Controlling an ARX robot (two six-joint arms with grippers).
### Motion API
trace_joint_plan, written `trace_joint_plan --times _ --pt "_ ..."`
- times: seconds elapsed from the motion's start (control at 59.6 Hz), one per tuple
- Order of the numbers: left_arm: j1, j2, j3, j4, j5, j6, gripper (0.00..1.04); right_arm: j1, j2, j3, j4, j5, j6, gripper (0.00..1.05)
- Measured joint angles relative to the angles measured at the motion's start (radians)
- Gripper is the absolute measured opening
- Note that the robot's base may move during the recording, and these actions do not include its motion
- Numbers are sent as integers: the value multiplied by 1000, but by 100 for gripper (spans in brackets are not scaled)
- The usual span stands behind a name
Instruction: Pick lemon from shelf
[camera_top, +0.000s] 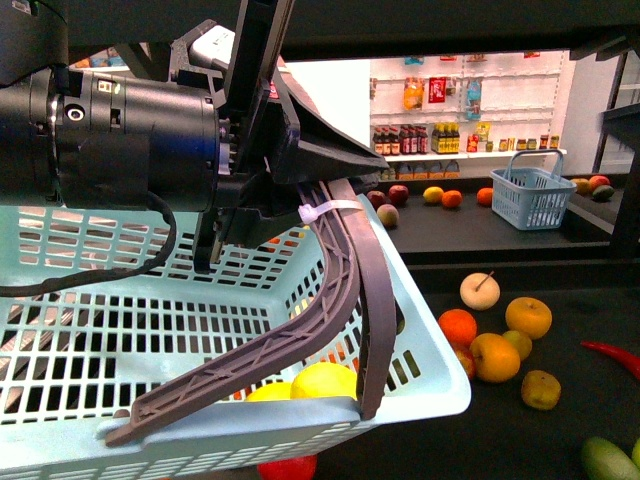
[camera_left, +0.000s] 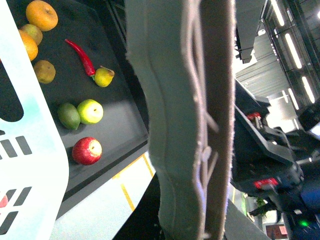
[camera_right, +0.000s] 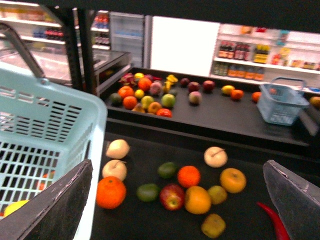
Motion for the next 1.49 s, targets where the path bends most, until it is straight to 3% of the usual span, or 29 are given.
trace_joint_plan --times 0.067,0.151,0.201,0.302,0.537,1.426,1.493 --pt "0 0 0 0 -2 1 9 28 -192 -34 -193 144 38 91" --pt "0 0 0 0 -3 2 9 45 -402 -124 -375 172 54 77" --pt "0 0 0 0 -3 -1 9 48 -623 -218 -526 178 64 63" --pt "0 0 0 0 -3 0 9 48 -795 -314 -530 180 70 46" --pt "0 0 0 0 0 0 9 48 -866 -415 -516 181 71 5" --pt "0 0 0 0 -3 1 9 48 -952 -498 -498 180 72 7" --pt "0 0 0 0 -3 0 9 48 -952 -498 -498 180 72 15"
